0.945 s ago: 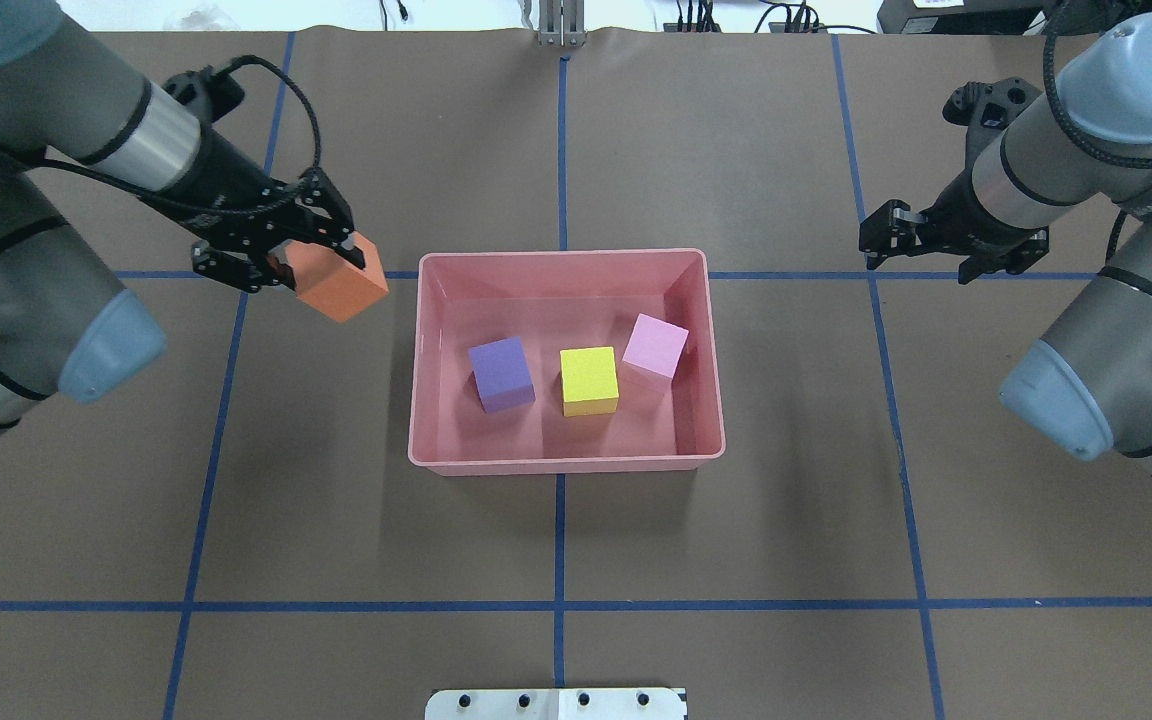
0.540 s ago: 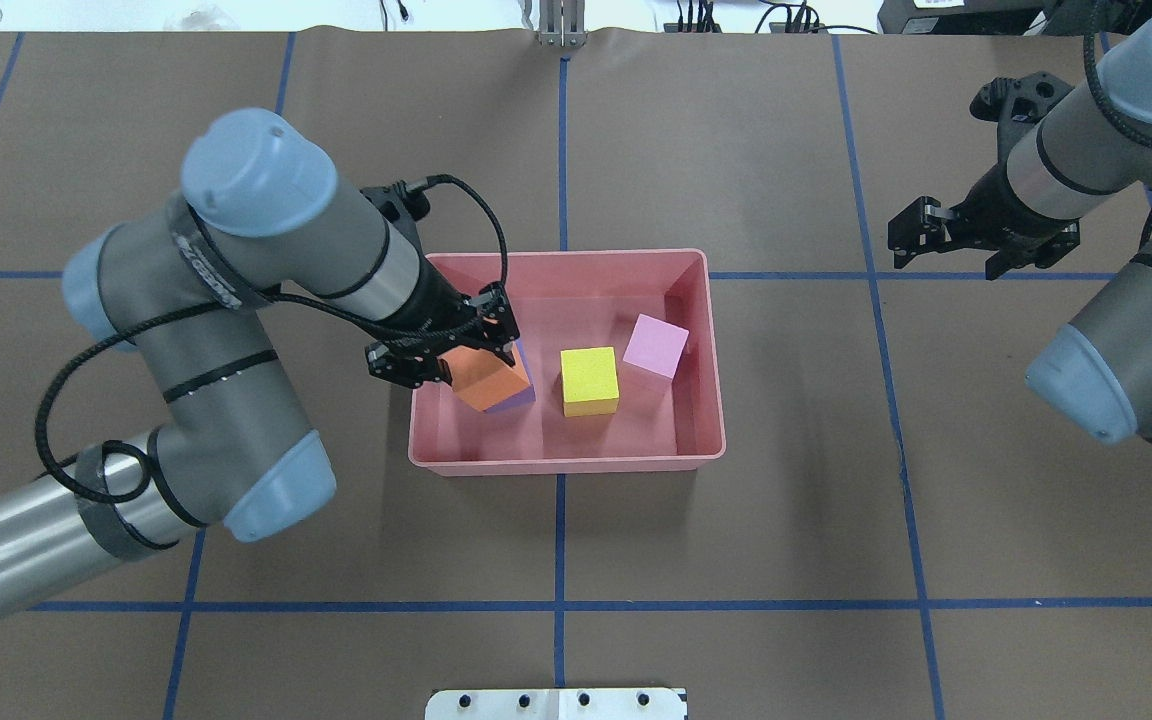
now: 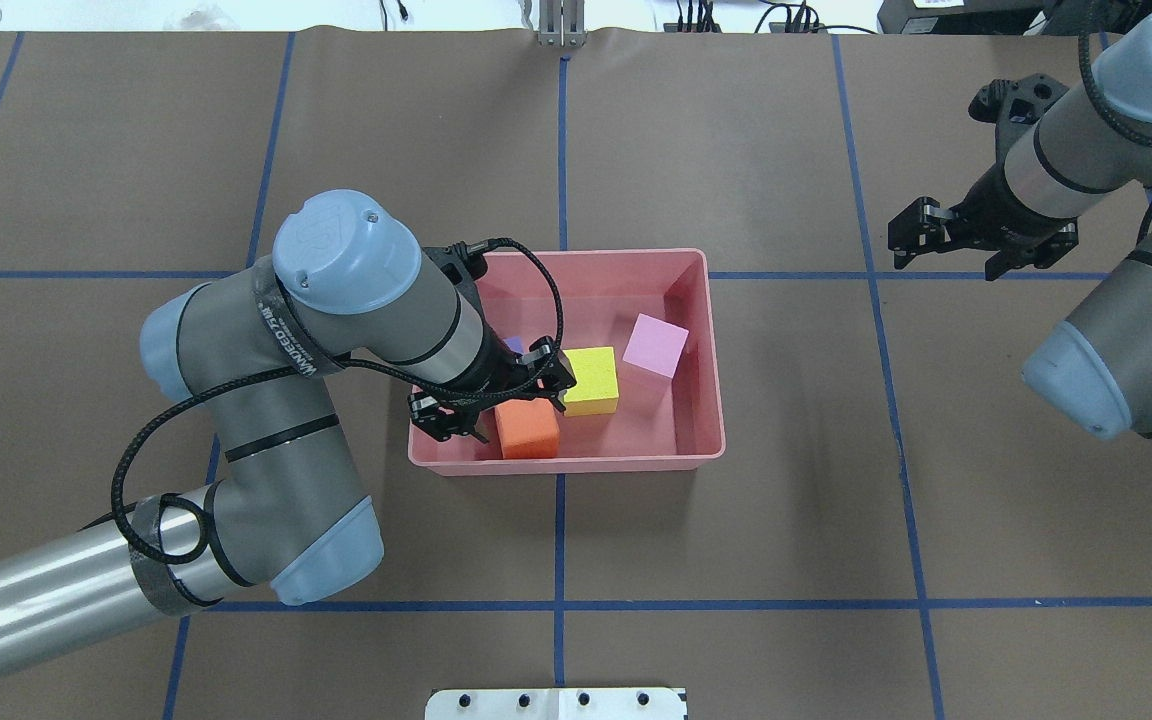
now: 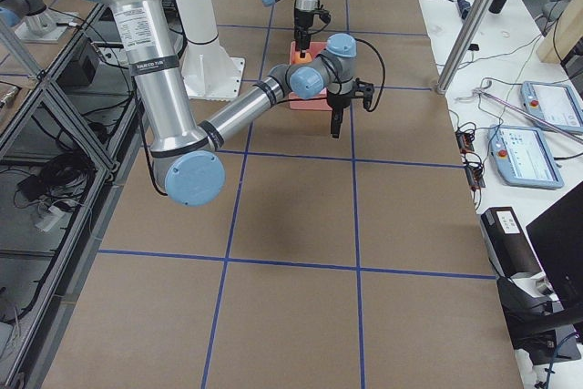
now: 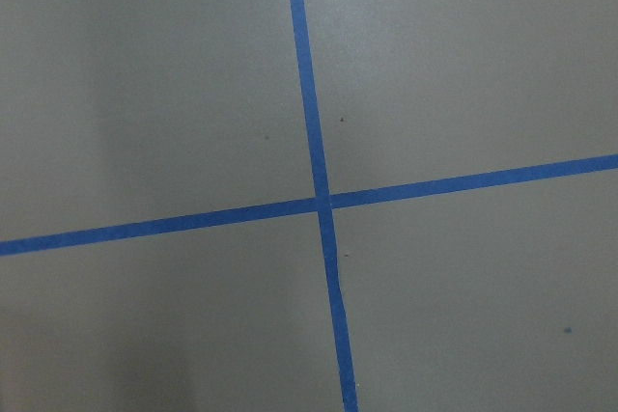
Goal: Place blocks into pink bin with both arms
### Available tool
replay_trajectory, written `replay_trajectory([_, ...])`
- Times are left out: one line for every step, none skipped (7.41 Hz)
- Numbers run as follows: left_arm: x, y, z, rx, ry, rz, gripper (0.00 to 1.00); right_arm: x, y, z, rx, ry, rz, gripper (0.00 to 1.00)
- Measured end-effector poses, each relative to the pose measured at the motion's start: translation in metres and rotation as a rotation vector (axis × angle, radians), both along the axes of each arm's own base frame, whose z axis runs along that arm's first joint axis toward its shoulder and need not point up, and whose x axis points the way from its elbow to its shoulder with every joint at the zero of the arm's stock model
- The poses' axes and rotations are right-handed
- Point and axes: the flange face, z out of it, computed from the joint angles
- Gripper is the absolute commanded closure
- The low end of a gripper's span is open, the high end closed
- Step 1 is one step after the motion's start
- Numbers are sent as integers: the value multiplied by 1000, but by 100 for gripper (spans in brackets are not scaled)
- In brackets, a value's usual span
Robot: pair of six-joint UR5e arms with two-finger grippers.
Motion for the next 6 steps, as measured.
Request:
replay_trajectory([-5, -5, -1, 2, 3, -8, 1, 1, 0, 1, 1, 0, -2, 0])
replay_trajectory([-17, -16, -2, 5, 8, -27, 1, 6, -2, 2, 6, 0, -6, 0])
replay_trajectory([-45, -34, 5, 14, 12, -49, 1, 17, -4, 8, 9, -1, -13, 0])
replay_trajectory([-88, -53, 28, 42, 8, -51, 1, 36, -7, 18, 13, -6, -30, 0])
replay_trajectory([-141, -62, 66, 100, -5, -34, 1, 64, -10, 34, 18, -15, -49, 0])
replay_trajectory([-202, -62, 116, 189, -42, -10, 1, 100, -9, 55, 25, -26, -71, 0])
